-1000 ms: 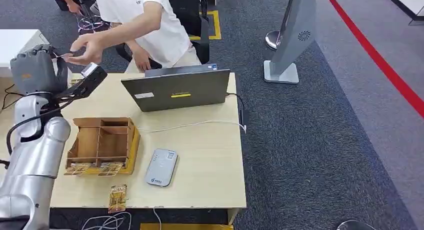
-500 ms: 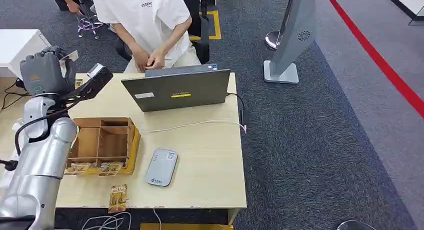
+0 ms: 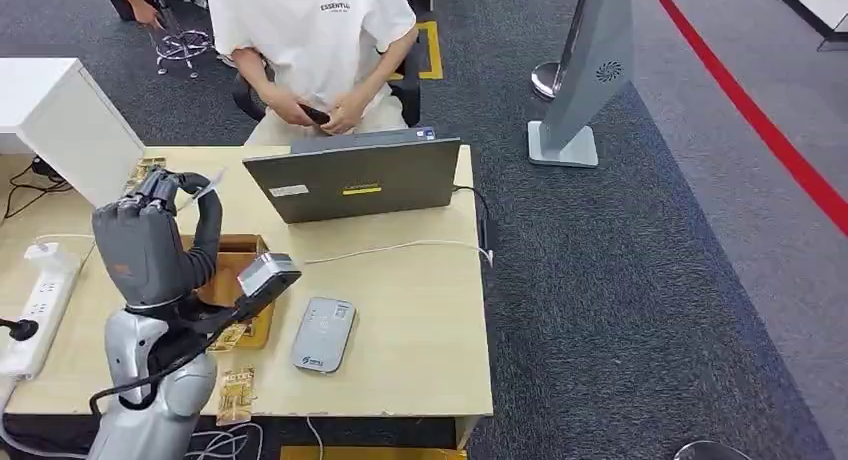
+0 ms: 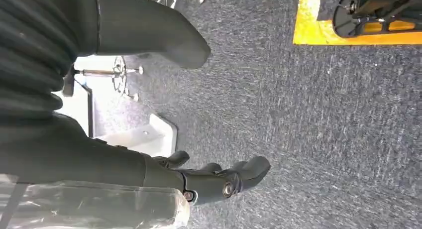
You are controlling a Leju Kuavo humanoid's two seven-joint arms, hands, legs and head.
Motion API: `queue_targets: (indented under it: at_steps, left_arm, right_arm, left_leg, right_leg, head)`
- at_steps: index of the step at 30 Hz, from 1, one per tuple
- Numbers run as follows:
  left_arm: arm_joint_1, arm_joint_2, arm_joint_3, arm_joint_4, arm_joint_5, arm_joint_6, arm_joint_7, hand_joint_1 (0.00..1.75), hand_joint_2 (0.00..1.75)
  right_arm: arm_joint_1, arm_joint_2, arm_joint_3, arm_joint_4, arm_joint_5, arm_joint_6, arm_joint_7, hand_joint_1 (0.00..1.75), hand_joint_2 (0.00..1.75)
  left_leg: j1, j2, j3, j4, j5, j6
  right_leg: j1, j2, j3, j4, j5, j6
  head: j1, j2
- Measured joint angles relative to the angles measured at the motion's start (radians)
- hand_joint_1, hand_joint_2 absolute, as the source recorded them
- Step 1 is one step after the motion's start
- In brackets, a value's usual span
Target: Pass the card to the sensor for recognition and then transmit it.
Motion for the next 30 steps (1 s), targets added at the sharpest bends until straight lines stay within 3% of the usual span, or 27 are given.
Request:
queue_targets:
  at_steps: [4,8,10,17,30]
  left_arm:
    - [0.042,0.001,-0.043,-0.063,-0.001,-0.028,-0.011,1.75,1.75]
    - [0.059,0.004,-0.098,-0.058,-0.026,-0.196,0.069,1.75,1.75]
    - [0.054,0.005,-0.116,-0.003,-0.036,-0.228,0.095,1.75,1.75]
    - [0.044,-0.014,-0.15,0.199,-0.055,-0.244,0.109,1.75,1.75]
    - [0.053,-0.05,-0.169,0.363,-0.053,-0.29,0.119,1.75,1.75]
  right_arm:
    - [0.001,0.0,-0.01,0.0,-0.01,-0.007,0.0,0.0,1.75]
    - [0.001,0.001,-0.017,0.0,-0.01,-0.012,0.0,0.0,1.75]
    - [0.001,0.001,-0.017,0.0,0.002,-0.01,0.0,0.0,1.75]
    - [0.0,0.001,-0.016,0.0,0.025,0.005,-0.016,0.0,1.75]
    - [0.0,0.001,-0.014,0.0,0.036,0.008,-0.017,0.0,1.75]
  left_leg:
    - [0.0,0.0,0.0,0.0,0.001,-0.001]
    - [0.0,-0.001,0.0,0.0,0.002,0.0]
    - [0.0,-0.001,0.0,0.0,0.002,0.0]
    - [0.0,0.0,0.0,0.0,0.002,0.0]
    - [0.0,0.0,0.0,0.0,0.002,0.0]
  right_leg:
    - [0.0,0.0,0.0,0.0,0.0,0.0]
    - [0.0,-0.001,0.001,0.0,0.001,0.0]
    - [0.0,-0.001,0.001,0.0,0.001,0.0]
    - [0.0,0.0,0.0,0.0,0.001,0.001]
    - [0.0,0.0,0.0,0.0,0.001,0.001]
  head:
    - [0.0,0.0]
    - [0.0,0.0]
    - [0.0,0.0]
    - [0.0,0.0]
    - [0.0,0.0]
